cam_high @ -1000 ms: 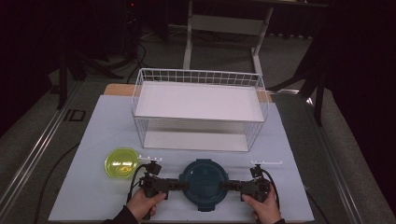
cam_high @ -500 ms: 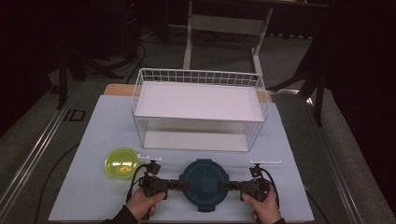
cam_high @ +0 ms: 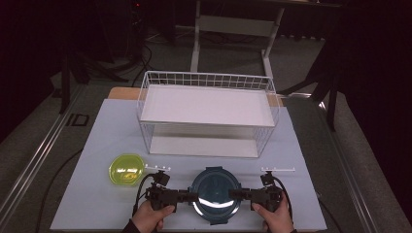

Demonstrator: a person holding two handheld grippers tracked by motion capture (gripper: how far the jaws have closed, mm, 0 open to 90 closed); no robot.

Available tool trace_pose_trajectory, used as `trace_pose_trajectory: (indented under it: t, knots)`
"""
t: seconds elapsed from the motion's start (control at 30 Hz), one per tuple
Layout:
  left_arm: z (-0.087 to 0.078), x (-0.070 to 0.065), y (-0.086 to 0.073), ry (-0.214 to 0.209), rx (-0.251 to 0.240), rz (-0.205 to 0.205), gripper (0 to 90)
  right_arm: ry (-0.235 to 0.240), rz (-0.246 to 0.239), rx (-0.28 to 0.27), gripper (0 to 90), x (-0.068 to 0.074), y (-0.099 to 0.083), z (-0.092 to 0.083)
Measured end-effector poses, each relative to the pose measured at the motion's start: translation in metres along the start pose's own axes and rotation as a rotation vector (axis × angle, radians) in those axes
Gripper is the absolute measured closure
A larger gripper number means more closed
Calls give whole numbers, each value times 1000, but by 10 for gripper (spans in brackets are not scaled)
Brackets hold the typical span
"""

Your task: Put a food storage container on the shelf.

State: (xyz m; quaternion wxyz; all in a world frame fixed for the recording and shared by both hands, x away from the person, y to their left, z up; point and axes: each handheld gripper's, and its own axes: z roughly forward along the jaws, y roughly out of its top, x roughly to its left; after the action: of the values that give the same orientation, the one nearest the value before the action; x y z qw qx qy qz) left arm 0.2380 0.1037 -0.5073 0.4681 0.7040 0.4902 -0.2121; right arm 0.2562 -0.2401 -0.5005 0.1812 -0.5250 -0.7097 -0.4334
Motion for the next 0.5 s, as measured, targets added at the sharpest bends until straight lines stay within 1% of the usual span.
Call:
trace_pose_trajectory:
  t: [0.03,0.17,0.2,0.27,0.33,0.4,0.5]
  knots:
    - [0,-2,0,4,0,3,517,2,-2,0,399,0,0,0]
    - [0,-2,1,-6,-12,-21,522,-4,-12,6,401,3,-1,-2]
    - [0,-4,2,8,-20,-13,518,-5,-19,6,402,4,-2,-2]
    - [0,-6,4,20,-27,2,511,-14,-30,6,403,7,-2,-3]
    - [1,-6,5,23,-31,-2,509,-19,-32,0,403,8,-3,-3]
    - [1,-7,5,24,-24,-1,509,-14,-28,-3,404,7,-3,-3]
    - [1,-6,5,20,-21,-13,508,-24,-35,-5,404,9,-2,-4]
